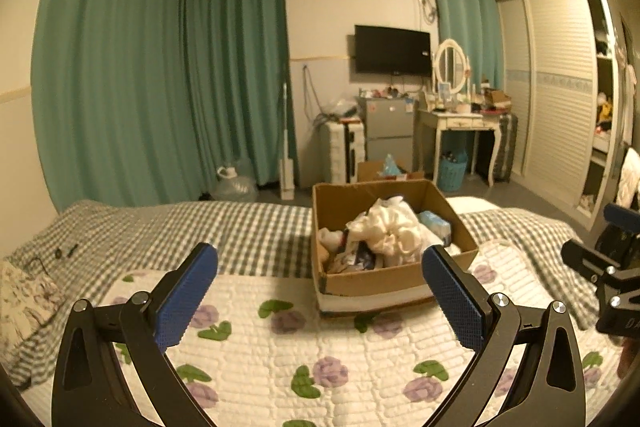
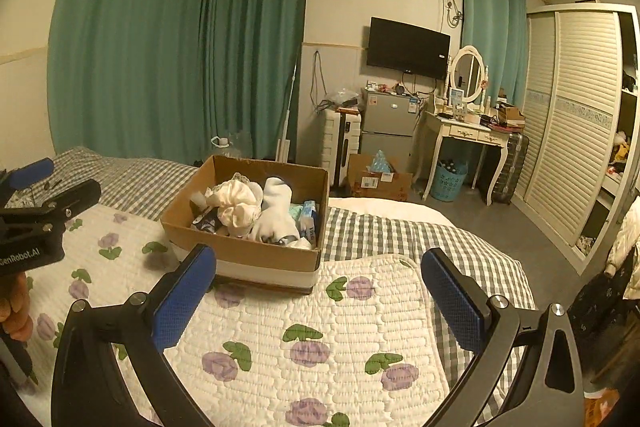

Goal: Organize soft objects

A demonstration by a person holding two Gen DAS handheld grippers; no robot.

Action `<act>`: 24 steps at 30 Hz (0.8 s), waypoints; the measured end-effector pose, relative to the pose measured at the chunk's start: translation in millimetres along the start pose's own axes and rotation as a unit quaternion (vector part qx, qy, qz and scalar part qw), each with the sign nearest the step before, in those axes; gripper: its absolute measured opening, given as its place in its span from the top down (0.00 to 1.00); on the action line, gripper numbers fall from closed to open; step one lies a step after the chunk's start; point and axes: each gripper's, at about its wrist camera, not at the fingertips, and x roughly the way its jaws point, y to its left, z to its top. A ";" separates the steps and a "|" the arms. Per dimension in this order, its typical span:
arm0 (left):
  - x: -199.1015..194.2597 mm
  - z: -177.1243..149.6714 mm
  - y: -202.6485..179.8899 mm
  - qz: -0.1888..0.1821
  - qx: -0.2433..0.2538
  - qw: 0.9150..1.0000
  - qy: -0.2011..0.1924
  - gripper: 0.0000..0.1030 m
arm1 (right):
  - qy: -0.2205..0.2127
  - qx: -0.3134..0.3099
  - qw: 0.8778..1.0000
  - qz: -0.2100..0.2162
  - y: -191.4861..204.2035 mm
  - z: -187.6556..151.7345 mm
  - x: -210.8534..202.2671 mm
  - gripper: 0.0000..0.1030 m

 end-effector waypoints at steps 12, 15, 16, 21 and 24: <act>0.1 -5.3 1.9 0.005 0.002 1.000 -0.002 0.00 | 0.001 0.002 1.000 -0.001 -0.3 0.1 -0.6 0.00; -1.7 -4.9 1.8 0.004 0.002 1.000 -0.003 0.00 | 0.001 0.003 1.000 -0.002 0.8 0.4 -0.2 0.00; -1.1 -5.0 2.0 0.004 0.002 1.000 -0.002 0.00 | 0.002 0.003 1.000 -0.002 1.4 0.8 0.4 0.00; -1.7 -5.3 2.2 0.004 0.000 1.000 -0.003 0.00 | 0.004 0.003 1.000 -0.001 3.4 1.8 1.5 0.00; -4.3 -6.1 1.0 0.005 -0.003 1.000 -0.004 0.00 | 0.005 0.002 1.000 -0.001 6.6 1.6 3.0 0.00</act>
